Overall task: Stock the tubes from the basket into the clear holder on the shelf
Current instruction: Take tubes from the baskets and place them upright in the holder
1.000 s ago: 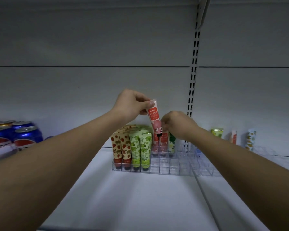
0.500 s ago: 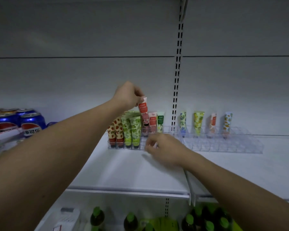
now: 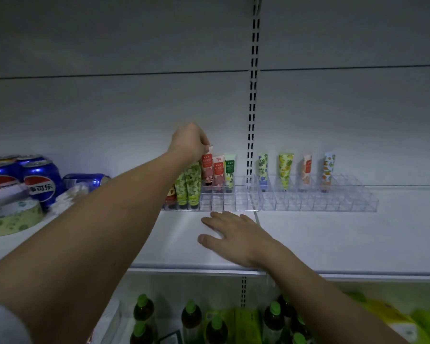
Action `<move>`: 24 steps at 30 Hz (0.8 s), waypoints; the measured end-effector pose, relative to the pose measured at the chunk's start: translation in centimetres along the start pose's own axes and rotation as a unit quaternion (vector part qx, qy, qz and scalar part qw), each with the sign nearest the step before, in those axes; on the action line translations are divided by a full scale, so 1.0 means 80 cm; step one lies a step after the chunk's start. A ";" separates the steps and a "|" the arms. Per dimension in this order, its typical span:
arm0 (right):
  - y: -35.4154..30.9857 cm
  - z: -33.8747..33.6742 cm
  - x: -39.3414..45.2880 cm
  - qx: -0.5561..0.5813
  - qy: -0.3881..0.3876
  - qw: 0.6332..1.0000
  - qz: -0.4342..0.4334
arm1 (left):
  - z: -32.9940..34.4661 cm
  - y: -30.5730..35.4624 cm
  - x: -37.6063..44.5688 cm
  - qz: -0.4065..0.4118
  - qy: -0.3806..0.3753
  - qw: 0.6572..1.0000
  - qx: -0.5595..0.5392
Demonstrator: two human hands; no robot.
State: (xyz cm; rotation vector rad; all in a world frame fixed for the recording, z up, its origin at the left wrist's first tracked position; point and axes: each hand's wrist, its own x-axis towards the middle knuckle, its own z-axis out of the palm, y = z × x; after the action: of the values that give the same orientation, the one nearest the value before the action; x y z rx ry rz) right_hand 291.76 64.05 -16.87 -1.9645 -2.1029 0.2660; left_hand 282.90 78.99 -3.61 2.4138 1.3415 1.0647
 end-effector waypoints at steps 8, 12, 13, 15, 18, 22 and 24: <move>0.003 0.000 0.003 0.001 0.003 1.000 -0.004 | 0.014 0.002 0.007 0.006 0.008 0.999 0.033; 0.003 0.000 0.003 -0.001 0.003 1.000 -0.007 | 0.017 0.001 0.007 0.006 0.002 0.999 0.053; 0.003 0.000 0.003 -0.001 0.003 1.000 -0.007 | 0.018 0.001 0.006 0.006 -0.001 0.998 0.058; 0.003 0.000 0.004 0.000 0.004 1.000 -0.008 | 0.022 0.001 0.004 0.005 -0.009 0.998 0.069; 0.003 0.000 0.004 0.002 0.004 1.000 -0.007 | 0.028 0.000 0.000 0.013 -0.011 0.995 0.101; 0.004 0.000 0.005 0.003 0.006 1.000 -0.008 | 0.027 0.000 -0.003 0.024 -0.021 0.993 0.117; 0.005 0.000 0.006 0.006 0.010 1.000 -0.008 | 0.023 -0.002 -0.006 0.034 -0.023 0.992 0.123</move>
State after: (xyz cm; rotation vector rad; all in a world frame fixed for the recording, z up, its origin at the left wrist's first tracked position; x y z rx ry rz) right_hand 292.13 64.57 -17.01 -1.9357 -2.0980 0.2551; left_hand 283.88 79.03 -5.22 2.6574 1.4624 0.8998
